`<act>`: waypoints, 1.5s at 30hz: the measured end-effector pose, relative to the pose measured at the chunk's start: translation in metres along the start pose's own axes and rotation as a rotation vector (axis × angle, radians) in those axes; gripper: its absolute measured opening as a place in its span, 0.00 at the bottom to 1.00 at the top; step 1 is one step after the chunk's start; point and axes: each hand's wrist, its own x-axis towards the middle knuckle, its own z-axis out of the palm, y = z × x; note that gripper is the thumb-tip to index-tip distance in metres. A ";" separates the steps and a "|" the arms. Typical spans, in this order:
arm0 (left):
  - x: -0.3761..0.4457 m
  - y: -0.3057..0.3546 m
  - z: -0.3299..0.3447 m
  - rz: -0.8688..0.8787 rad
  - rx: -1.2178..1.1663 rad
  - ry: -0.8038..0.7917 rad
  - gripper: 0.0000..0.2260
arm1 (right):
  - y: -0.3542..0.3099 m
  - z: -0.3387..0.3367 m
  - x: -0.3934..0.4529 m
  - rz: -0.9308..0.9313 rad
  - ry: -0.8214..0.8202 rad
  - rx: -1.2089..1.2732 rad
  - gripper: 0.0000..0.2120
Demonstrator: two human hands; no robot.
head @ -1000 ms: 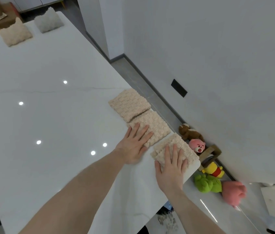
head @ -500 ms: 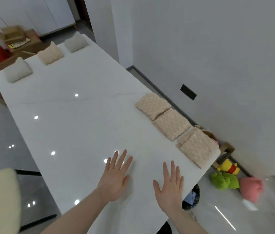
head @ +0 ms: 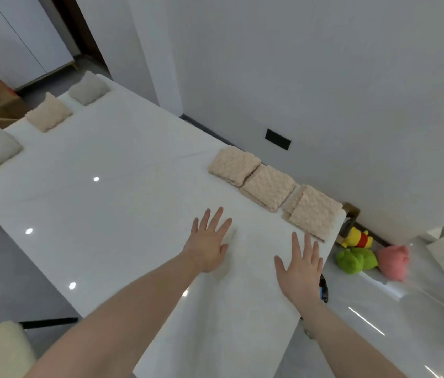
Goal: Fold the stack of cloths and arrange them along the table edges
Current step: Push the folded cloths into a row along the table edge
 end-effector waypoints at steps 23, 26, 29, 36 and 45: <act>0.093 -0.082 -0.061 0.376 -0.117 -0.034 0.33 | -0.147 -0.003 0.064 0.184 0.044 0.204 0.37; 0.043 -0.160 -0.080 0.306 -0.191 0.004 0.33 | -0.236 -0.004 0.032 0.094 0.041 0.343 0.36; -0.003 -0.244 -0.095 0.173 -0.230 0.036 0.32 | -0.314 -0.002 0.001 -0.017 0.044 0.470 0.37; -0.098 -0.397 -0.118 -0.102 -0.195 0.125 0.31 | -0.427 0.028 -0.038 -0.141 -0.067 0.598 0.37; -0.118 -0.550 -0.157 -0.256 -0.210 0.183 0.30 | -0.525 0.043 -0.047 -0.144 -0.089 0.621 0.36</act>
